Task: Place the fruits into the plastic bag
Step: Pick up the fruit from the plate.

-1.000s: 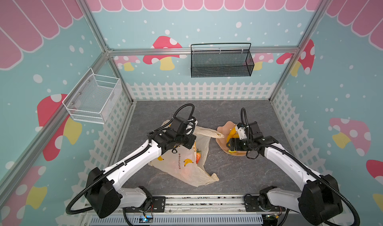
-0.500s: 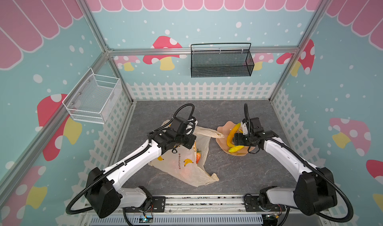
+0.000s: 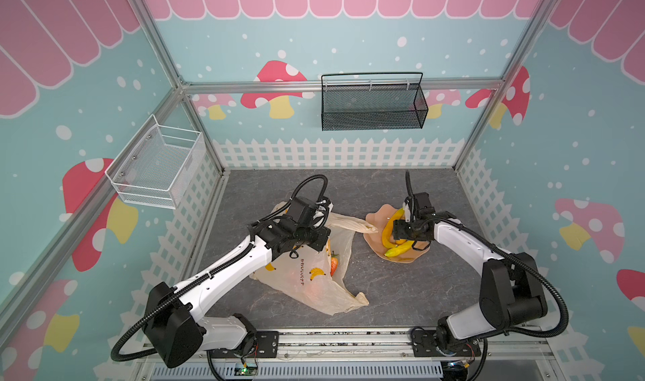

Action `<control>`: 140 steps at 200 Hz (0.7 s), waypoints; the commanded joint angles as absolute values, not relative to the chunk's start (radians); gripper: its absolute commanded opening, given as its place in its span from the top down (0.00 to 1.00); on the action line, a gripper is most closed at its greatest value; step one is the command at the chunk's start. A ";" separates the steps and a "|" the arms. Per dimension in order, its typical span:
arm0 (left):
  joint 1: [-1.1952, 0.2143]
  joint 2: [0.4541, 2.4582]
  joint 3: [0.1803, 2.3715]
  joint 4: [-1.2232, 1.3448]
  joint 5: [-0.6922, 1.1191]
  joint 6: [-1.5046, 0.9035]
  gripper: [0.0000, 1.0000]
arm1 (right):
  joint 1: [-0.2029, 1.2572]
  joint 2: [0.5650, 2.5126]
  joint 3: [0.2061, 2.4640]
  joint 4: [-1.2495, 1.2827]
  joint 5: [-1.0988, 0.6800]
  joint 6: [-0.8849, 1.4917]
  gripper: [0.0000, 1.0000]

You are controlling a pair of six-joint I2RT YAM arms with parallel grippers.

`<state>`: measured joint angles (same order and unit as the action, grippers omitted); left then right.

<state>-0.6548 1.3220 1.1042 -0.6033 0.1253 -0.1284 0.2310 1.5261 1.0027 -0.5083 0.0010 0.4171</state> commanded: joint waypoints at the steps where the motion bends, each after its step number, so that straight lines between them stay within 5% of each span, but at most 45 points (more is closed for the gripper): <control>1: -0.649 1.301 1.098 -0.600 0.132 -0.141 1.00 | 0.220 1.562 1.023 -0.494 0.019 0.402 0.29; 140: -0.649 1.312 1.107 -0.595 0.137 -0.138 1.00 | 0.216 1.674 1.028 -0.435 0.056 0.388 0.29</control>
